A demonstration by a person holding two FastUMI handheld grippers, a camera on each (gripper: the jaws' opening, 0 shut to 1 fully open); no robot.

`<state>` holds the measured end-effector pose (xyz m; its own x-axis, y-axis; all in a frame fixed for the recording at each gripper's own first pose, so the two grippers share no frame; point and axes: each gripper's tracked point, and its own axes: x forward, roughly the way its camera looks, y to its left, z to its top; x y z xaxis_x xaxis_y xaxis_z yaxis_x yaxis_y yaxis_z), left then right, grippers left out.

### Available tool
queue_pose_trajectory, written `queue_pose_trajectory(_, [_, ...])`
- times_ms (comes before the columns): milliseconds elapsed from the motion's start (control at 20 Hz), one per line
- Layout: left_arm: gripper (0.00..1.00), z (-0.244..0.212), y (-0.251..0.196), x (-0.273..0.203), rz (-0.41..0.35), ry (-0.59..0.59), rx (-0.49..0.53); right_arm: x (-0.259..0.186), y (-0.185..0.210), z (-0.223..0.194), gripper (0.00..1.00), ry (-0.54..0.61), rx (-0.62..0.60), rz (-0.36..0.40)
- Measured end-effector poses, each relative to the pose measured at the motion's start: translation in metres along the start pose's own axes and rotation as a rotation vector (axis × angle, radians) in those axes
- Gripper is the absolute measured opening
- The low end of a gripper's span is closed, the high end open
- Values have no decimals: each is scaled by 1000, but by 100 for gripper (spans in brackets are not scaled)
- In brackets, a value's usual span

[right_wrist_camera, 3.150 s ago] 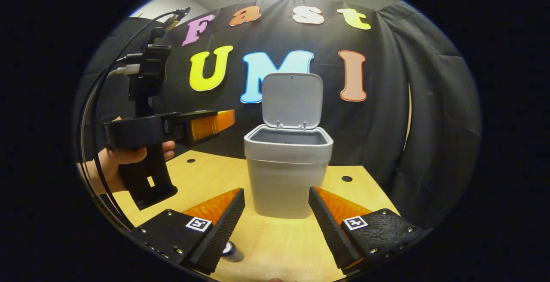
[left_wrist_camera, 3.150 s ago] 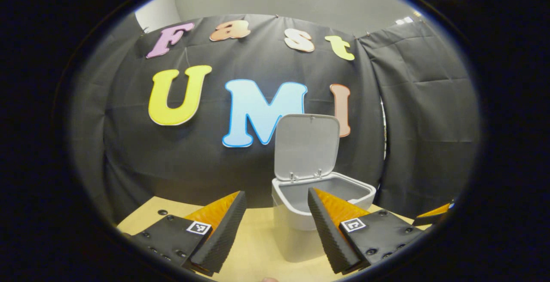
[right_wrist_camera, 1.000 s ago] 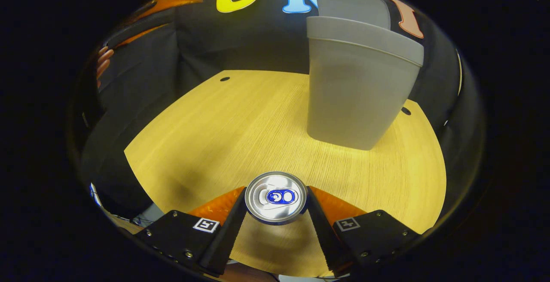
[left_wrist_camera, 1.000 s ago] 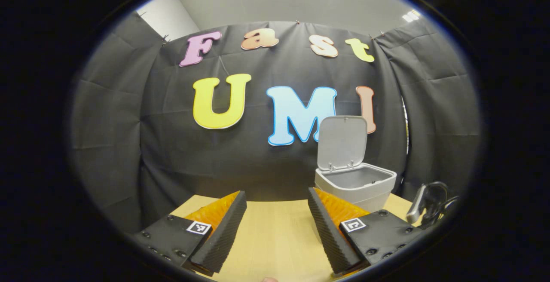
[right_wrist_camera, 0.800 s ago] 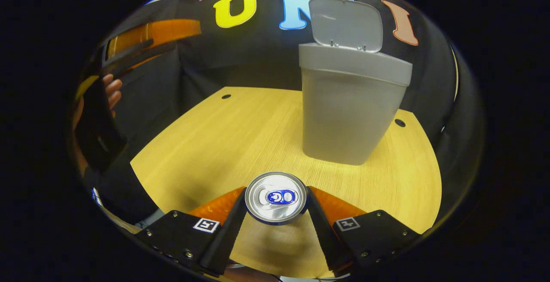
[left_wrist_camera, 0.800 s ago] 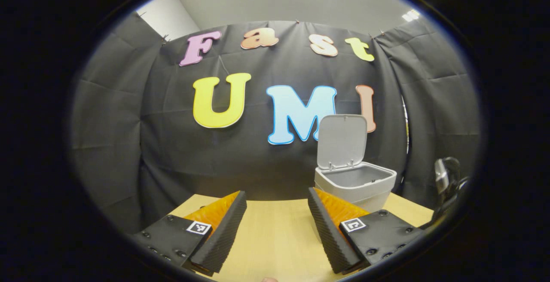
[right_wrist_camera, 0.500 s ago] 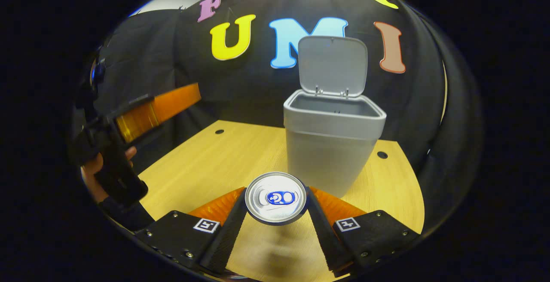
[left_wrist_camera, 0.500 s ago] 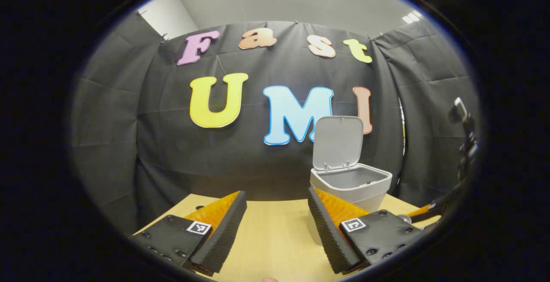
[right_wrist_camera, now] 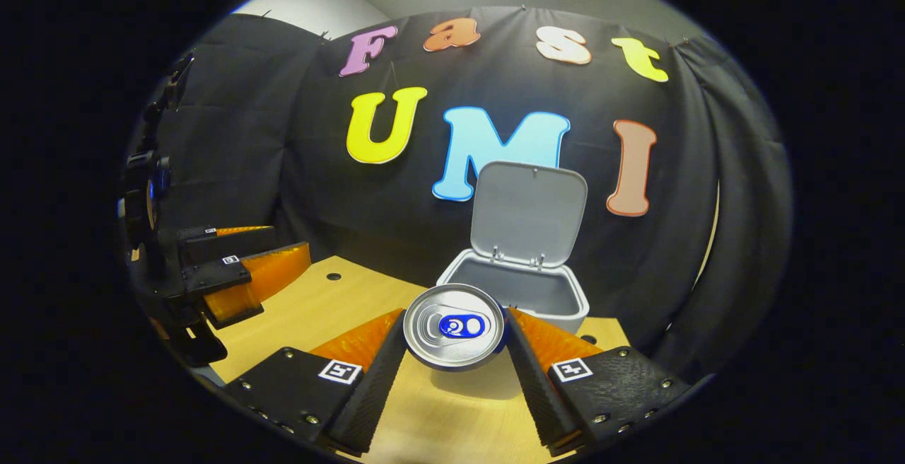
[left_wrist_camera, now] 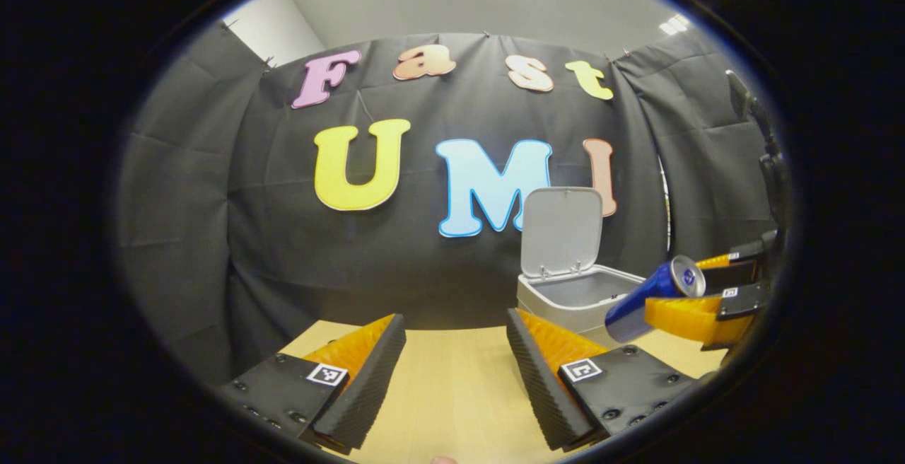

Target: Press the lid of the desktop garbage bin to open it, pick up the crumpled paper on the desktop and throw it into the bin, then pick up the pop can on the desktop and drop it into the bin, and finally close the garbage bin lid.

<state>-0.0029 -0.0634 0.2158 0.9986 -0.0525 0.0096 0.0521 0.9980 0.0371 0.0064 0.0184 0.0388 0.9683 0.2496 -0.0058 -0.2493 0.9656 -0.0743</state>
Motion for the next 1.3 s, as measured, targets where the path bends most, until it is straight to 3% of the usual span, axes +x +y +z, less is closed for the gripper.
queue_pose_trajectory(250, [96,-2,-2,1,0,3,-20,23,-9,25,82,-85,-121,-42])
queue_pose_trajectory(700, [96,-7,8,-3,34,17,-39,84,-21,16,83,-35,-63,-44])
queue_pose_trajectory(1300, [94,-14,6,-3,39,38,-48,111,-22,-2,86,28,-32,-16])
